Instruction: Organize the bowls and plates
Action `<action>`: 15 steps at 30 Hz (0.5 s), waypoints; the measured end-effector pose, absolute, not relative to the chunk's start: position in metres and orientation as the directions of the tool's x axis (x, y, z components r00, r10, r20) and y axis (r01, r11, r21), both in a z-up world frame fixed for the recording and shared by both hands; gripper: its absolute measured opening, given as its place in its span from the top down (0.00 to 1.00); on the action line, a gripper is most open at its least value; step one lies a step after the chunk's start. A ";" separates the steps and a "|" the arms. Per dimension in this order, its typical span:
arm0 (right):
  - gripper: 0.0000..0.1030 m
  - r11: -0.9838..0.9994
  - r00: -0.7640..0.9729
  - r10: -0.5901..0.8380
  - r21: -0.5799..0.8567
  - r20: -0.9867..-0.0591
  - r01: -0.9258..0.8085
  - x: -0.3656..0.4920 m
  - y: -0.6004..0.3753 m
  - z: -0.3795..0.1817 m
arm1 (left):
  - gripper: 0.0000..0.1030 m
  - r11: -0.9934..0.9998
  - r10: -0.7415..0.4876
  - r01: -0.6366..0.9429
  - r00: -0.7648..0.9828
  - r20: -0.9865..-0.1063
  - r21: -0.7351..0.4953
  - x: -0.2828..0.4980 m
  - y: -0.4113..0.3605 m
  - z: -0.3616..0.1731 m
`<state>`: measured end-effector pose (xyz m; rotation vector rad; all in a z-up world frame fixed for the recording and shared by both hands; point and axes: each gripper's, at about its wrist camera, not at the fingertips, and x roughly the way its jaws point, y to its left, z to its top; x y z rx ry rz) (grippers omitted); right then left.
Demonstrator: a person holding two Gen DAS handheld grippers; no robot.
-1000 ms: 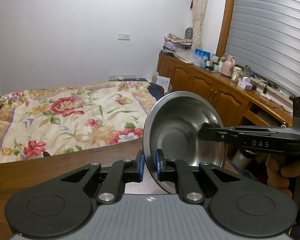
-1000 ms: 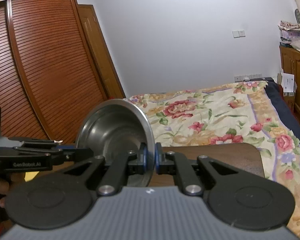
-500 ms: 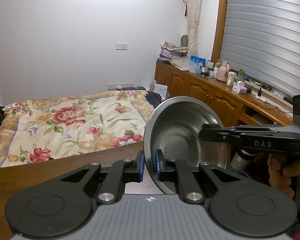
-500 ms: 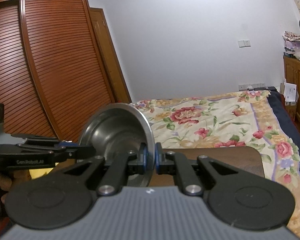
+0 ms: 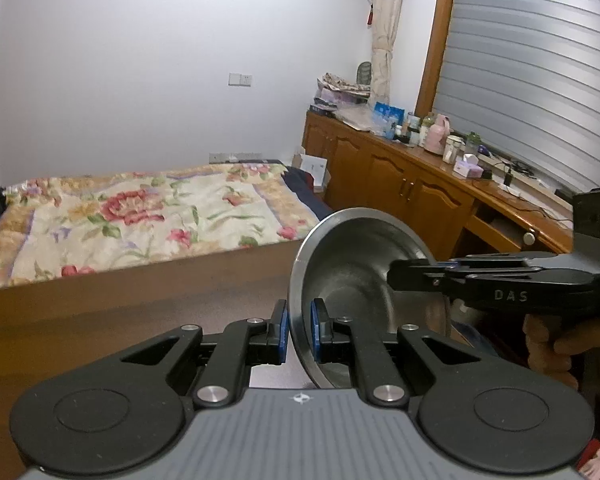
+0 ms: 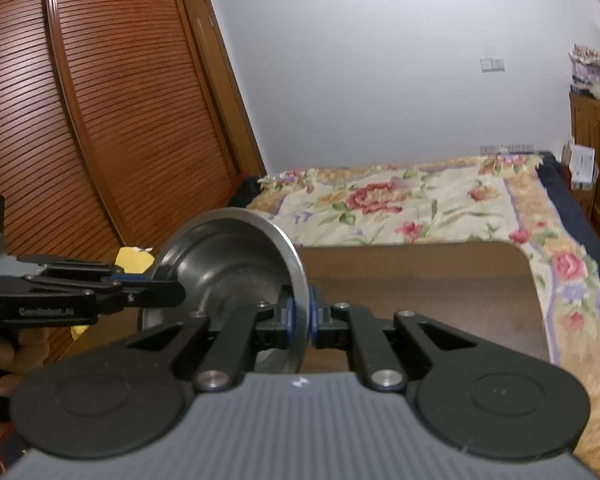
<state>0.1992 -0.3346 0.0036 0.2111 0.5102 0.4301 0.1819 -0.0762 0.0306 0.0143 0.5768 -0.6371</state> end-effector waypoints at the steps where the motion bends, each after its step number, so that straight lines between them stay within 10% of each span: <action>1: 0.91 0.888 0.782 0.451 0.305 -0.430 -0.344 0.196 -0.334 0.002 | 0.88 0.808 -0.559 0.566 0.649 -0.516 -0.162 0.178 -0.076 0.029; 15: 0.91 0.884 0.747 0.457 0.341 -0.482 -0.320 0.167 -0.330 -0.028 | 0.88 0.791 -0.575 0.580 0.594 -0.562 -0.196 0.145 -0.070 -0.002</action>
